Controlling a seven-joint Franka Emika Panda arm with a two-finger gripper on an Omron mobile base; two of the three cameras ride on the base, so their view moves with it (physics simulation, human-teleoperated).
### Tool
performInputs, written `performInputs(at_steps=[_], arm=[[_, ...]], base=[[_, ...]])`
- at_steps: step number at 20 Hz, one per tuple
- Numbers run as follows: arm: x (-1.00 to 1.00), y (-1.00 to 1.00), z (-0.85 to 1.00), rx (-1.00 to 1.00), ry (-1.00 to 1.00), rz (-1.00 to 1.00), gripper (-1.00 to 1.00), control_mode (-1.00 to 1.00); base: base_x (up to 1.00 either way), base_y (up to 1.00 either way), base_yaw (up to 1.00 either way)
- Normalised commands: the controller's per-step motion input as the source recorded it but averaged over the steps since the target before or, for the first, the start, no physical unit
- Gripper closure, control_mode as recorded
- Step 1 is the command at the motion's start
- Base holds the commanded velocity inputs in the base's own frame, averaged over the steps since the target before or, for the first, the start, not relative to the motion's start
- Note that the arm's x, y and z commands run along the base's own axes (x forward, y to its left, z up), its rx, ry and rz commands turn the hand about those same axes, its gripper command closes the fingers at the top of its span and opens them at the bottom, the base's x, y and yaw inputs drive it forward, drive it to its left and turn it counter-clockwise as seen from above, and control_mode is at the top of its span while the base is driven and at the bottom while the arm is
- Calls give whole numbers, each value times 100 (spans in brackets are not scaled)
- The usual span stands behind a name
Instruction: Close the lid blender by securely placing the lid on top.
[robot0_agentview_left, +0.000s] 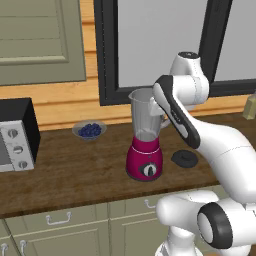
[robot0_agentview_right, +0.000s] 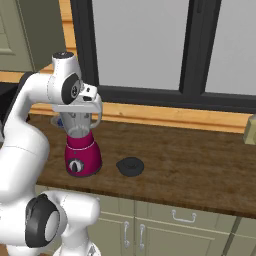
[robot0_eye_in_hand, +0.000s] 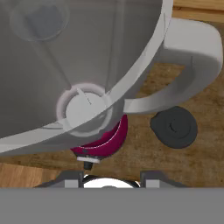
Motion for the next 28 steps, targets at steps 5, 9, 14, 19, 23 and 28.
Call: performInputs(at_steps=[5,9,14,19,23,28], arm=[[-6,0,-7,0,0,0,-100,-100],[-18,-19,-19,0,0,0,-100,-100],[-22,-41,-30,2,0,0,-100,-100],[-16,-45,-39,1,0,0,-100,-100],[-1,-48,-56,0,-4,0,-100,-100],[0,-50,-60,0,-2,0,-100,-100]], base=[[0,0,0],[0,0,0],[0,0,0],[0,0,0],[0,0,0],[0,0,0]])
